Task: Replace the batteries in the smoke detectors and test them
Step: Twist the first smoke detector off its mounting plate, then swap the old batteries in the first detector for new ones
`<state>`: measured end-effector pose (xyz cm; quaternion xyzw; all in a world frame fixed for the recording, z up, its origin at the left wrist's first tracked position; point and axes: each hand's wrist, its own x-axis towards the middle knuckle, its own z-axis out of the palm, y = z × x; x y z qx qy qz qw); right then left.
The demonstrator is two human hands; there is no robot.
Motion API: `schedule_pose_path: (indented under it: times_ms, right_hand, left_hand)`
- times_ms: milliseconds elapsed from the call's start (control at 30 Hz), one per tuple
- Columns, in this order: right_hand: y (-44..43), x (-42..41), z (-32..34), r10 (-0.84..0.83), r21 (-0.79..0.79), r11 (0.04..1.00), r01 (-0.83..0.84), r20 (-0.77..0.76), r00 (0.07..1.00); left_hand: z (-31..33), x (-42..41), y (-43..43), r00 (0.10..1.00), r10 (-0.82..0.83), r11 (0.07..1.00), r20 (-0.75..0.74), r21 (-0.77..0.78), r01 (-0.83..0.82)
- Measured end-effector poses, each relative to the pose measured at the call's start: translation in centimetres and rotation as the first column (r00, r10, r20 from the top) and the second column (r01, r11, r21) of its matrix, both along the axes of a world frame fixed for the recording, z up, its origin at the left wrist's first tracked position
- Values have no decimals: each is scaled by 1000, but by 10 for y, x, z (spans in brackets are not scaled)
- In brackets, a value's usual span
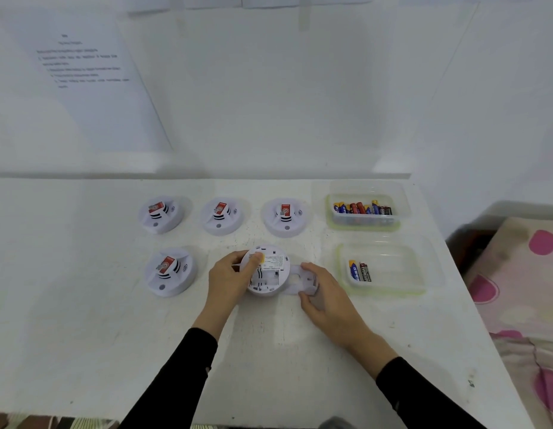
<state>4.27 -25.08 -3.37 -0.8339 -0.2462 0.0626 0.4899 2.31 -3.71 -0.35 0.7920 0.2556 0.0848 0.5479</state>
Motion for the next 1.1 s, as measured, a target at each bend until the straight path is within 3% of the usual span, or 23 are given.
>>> schedule_pose_path:
  times_ms: [200, 300, 433, 500, 567, 633, 733, 900, 1000, 1100]
  right_hand:
    - [24, -12, 25, -117, 115, 988, 99, 161, 980]
    - [50, -18, 46, -137, 202, 975, 96, 205, 969]
    - [97, -31, 59, -49, 206, 978, 7, 203, 978]
    - [123, -40, 59, 55, 145, 987, -63, 64, 996]
    - [148, -48, 55, 123, 100, 989, -110, -133, 984]
    - [169, -51, 52, 103, 75, 994, -85, -291, 951]
    - [194, -53, 51, 51, 78, 997, -18, -443, 895]
    - [211, -56, 49, -2, 181, 977, 114, -522, 853]
    - [205, -65, 63, -2, 276, 947, 162, -501, 865]
    - [190, -80, 77, -41, 362, 909, 206, -413, 910]
  left_hand:
    - [2, -5, 11, 998, -56, 998, -14, 11, 57]
    - [8, -14, 28, 998, -35, 998, 49, 47, 33]
    - [18, -37, 70, 975, -1, 959, 224, 276, -62]
    - [21, -47, 94, 982, 81, 915, 170, 378, -141]
    - [21, -54, 117, 992, 125, 910, -13, 401, -109]
    - [13, -58, 133, 979, 78, 925, -186, 381, -1]
    - [5, -62, 144, 976, -29, 923, -215, 369, 108]
    - [6, -64, 151, 990, -74, 971, -120, 218, 99]
    - [16, -70, 158, 994, -89, 994, -68, -69, 85]
    - [28, -78, 150, 967, -251, 914, -43, -341, 221]
